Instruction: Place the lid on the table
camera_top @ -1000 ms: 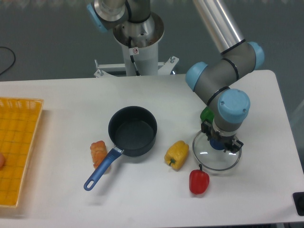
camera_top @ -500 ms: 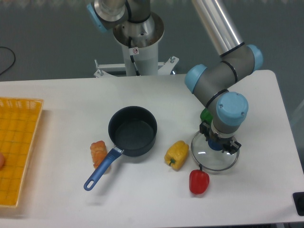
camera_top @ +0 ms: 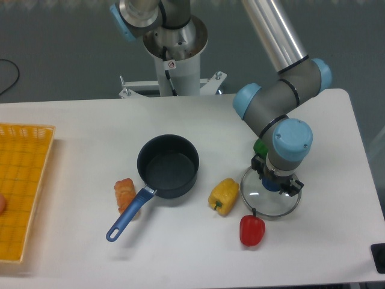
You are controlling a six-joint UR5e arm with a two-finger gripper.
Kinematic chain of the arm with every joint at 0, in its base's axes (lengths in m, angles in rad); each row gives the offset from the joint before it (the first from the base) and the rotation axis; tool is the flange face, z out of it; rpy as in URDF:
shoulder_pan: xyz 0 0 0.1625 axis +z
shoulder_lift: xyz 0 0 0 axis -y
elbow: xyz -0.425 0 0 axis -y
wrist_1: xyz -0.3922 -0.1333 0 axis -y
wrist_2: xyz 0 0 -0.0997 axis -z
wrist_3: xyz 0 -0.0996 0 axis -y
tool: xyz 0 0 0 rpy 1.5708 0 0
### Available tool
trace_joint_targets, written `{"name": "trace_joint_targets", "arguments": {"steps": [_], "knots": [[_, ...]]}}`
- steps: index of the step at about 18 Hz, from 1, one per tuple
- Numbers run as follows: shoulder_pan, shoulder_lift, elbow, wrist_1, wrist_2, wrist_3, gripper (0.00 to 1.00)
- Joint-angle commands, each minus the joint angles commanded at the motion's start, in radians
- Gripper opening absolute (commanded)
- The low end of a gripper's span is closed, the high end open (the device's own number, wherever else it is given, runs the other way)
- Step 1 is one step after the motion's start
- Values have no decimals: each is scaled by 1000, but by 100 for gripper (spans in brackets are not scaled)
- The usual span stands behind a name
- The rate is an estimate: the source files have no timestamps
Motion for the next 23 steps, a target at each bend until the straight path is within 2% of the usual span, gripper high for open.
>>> {"name": "trace_joint_targets", "arguments": {"steps": [23], "knots": [[-11,-12,0,3,2,-6,63]]}}
